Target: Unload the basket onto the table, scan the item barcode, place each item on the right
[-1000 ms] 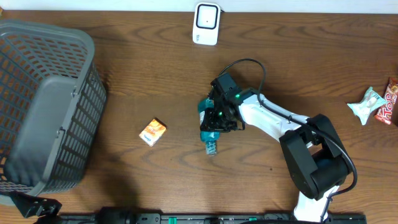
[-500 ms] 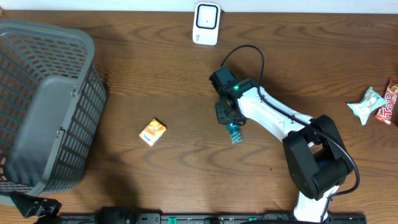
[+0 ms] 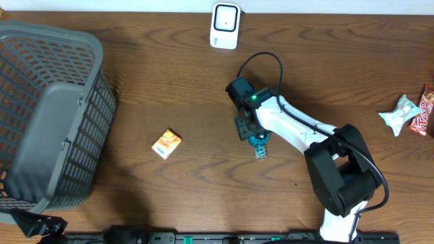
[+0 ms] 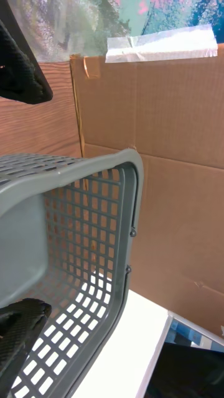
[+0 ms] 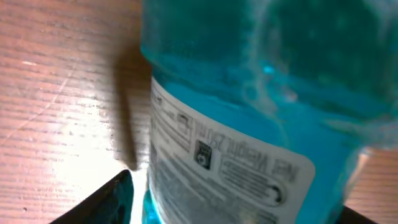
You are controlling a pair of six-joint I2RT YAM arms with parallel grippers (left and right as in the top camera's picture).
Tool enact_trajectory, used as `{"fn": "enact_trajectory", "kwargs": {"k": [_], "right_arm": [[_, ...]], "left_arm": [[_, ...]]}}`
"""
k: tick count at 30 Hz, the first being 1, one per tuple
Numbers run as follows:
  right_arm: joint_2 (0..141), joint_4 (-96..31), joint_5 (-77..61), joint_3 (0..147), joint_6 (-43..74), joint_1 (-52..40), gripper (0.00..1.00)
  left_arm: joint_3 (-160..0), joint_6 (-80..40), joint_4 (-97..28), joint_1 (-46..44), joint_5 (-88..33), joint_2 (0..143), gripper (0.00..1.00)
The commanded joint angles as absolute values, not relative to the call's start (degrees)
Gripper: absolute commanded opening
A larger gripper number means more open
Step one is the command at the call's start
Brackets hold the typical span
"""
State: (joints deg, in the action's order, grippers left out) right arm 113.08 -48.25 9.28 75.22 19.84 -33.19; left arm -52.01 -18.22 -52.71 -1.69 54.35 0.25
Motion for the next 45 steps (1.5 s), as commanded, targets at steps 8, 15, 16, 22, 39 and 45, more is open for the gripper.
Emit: {"fn": "enact_trajectory", "kwargs": {"k": [8, 15, 16, 22, 39, 45], "right_arm": [[113.47, -52.64, 4.60, 75.02, 19.66, -33.45, 0.34], [113.47, -56.99, 5.45, 75.00, 23.70, -33.65, 0.55], [113.47, -58.13, 5.45, 74.98, 24.45, -33.80, 0.59], [113.47, -61.76, 5.54, 74.94, 27.03, -36.91, 0.29], [113.47, -49.21, 20.16, 75.00, 28.01, -40.21, 0.52], [113.47, -60.31, 9.65, 76.79, 29.08, -40.36, 0.75]], "left_arm": [[-51.68, -18.74, -52.84, -1.52, 55.11, 0.16, 1.00], [-51.68, -18.76, -52.84, -1.52, 55.13, 0.16, 1.00], [-51.70, -18.74, -52.84, -1.52, 55.13, 0.16, 1.00], [-51.70, -18.76, -52.80, -1.52, 55.11, 0.16, 1.00], [-51.68, -18.76, -52.60, -1.52, 55.11, 0.16, 1.00], [-51.68, -18.76, -52.60, -1.52, 55.11, 0.16, 1.00]]}}
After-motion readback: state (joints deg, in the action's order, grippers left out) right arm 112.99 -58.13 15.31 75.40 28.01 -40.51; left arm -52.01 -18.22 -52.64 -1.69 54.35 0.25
